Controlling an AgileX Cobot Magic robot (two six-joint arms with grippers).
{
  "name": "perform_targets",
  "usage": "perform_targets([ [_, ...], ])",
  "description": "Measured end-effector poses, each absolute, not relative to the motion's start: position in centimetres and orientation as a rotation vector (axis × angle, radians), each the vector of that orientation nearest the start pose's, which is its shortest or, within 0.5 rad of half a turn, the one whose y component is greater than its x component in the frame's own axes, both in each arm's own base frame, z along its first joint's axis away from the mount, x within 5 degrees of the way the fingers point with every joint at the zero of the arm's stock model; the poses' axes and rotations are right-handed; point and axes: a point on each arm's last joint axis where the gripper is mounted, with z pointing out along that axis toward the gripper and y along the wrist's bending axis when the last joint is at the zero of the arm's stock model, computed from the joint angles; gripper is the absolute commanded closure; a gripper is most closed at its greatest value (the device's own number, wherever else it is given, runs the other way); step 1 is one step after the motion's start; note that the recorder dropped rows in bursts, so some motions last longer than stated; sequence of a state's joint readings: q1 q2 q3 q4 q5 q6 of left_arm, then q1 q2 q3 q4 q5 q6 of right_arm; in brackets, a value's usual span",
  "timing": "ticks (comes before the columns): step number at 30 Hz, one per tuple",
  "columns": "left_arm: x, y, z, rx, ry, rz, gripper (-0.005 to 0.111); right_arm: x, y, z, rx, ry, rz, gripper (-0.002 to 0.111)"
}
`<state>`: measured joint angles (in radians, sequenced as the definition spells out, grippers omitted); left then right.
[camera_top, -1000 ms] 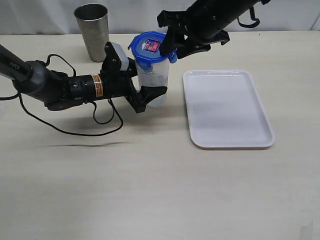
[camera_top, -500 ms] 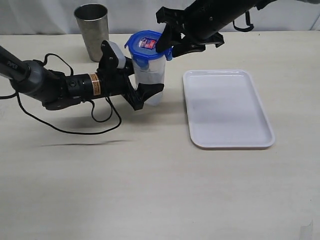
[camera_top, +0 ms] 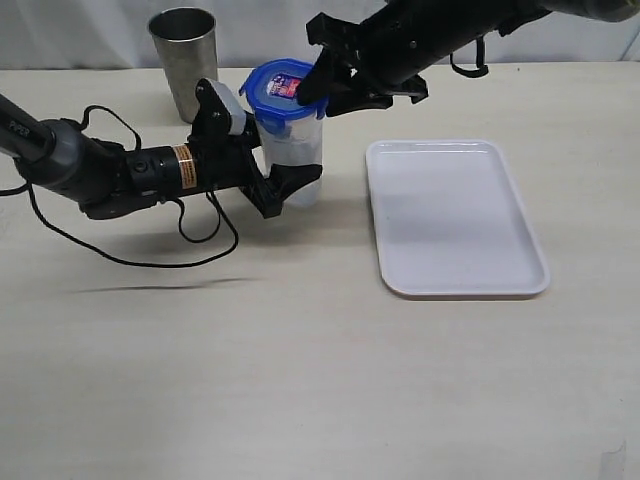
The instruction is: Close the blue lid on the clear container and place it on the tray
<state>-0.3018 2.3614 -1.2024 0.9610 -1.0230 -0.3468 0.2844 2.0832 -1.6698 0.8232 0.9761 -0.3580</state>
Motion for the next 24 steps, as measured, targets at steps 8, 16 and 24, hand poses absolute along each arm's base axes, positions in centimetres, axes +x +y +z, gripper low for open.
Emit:
perform_targets([
  [8, 38.5, -18.3, 7.4, 1.137, 1.579, -0.799, 0.107, 40.1, 17.9, 24.5, -0.567, 2.623, 0.911, 0.046],
  [16, 38.2, -18.0, 8.2, 1.189, 1.620, -0.792, 0.107, 38.9, 17.1, 27.3, -0.652, 2.582, 0.803, 0.046],
  [24, 37.2, -17.0, 8.6, 1.323, 1.545, -0.801, 0.107, 37.4, 16.4, 30.3, -0.814, 2.489, 0.719, 0.046],
])
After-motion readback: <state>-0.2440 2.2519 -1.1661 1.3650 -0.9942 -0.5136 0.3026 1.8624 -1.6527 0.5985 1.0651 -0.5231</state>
